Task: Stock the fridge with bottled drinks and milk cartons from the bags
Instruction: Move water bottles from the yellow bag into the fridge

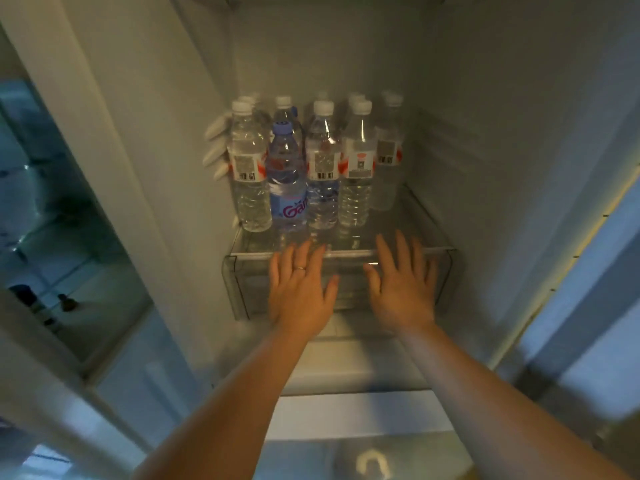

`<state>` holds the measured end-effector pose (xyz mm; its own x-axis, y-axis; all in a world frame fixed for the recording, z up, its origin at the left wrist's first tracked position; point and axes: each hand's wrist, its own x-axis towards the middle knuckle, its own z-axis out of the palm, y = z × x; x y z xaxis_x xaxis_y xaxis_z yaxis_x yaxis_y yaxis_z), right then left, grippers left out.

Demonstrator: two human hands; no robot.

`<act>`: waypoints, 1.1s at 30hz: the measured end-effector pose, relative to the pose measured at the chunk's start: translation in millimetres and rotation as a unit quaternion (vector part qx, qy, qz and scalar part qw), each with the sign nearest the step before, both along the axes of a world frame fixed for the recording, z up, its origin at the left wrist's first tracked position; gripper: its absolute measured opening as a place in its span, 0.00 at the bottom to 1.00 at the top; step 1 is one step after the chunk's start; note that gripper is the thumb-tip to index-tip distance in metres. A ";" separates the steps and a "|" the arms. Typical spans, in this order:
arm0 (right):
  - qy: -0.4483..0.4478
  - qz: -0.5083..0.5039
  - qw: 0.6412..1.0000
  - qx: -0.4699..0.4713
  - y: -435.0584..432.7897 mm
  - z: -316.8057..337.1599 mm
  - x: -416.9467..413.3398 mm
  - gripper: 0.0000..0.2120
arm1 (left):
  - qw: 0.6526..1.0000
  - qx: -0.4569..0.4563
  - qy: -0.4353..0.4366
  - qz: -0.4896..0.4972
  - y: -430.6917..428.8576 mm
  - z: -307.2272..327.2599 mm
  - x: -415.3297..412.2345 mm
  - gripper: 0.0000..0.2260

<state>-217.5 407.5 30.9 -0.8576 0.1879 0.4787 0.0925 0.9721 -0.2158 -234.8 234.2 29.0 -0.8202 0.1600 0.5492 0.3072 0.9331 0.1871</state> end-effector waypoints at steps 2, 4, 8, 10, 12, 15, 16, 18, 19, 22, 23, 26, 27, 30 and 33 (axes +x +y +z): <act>-0.067 0.000 0.998 -0.005 -0.4 -6.0 19.4 0.31 | 0.998 -0.031 -0.059 -0.011 -7.8 -11.1 19.7 0.34; -0.118 0.003 0.993 -0.011 0.2 -6.2 38.5 0.34 | 0.990 -0.039 -0.134 -0.023 -13.4 -15.4 39.0 0.36; -0.183 0.014 0.982 -0.052 -4.0 -1.3 80.3 0.32 | 0.963 -0.065 -0.261 -0.026 -21.8 -13.6 77.6 0.33; -0.183 0.015 0.982 -0.051 -9.9 -6.6 106.7 0.32 | 0.956 -0.062 -0.286 -0.031 -26.9 -18.5 102.4 0.33; -0.167 0.027 0.985 -0.045 -16.4 -13.7 134.1 0.31 | 0.958 -0.062 -0.278 -0.044 -32.8 -26.5 125.3 0.32; -0.175 0.039 0.983 -0.047 -20.3 -24.3 173.2 0.29 | 0.957 -0.058 -0.274 -0.069 -40.6 -41.8 157.2 0.32; -0.178 0.039 0.982 -0.044 -20.0 -28.3 186.5 0.28 | 0.957 -0.051 -0.276 -0.079 -42.5 -46.2 167.6 0.32; -0.176 0.040 0.983 -0.041 -18.8 -34.6 215.1 0.27 | 0.954 -0.034 -0.280 -0.104 -45.5 -55.4 188.7 0.32; -0.173 0.040 0.983 -0.045 -18.3 -38.4 230.3 0.27 | 0.953 -0.029 -0.279 -0.115 -46.4 -60.7 199.6 0.32; -0.160 0.030 0.985 -0.064 -15.3 -52.6 276.4 0.26 | 0.947 -0.019 -0.286 -0.145 -44.7 -77.4 233.1 0.34; -0.157 0.023 0.985 -0.067 -13.8 -59.1 291.3 0.26 | 0.944 -0.017 -0.289 -0.158 -42.8 -84.2 244.9 0.36; -0.162 0.000 0.984 -0.068 -7.2 -80.2 336.2 0.25 | 0.933 -0.002 -0.305 -0.193 -34.8 -104.6 281.9 0.39; -0.168 -0.006 0.983 -0.070 -4.3 -87.1 351.3 0.25 | 0.927 -0.006 -0.318 -0.200 -31.6 -111.8 294.3 0.39; -0.199 -0.016 0.977 -0.074 8.8 -106.3 396.2 0.25 | 0.910 -0.015 -0.352 -0.219 -19.8 -130.6 332.6 0.40; -0.223 -0.019 0.971 -0.081 26.6 -123.2 438.9 0.24 | 0.895 -0.039 -0.379 -0.234 0.3 -142.9 370.3 0.42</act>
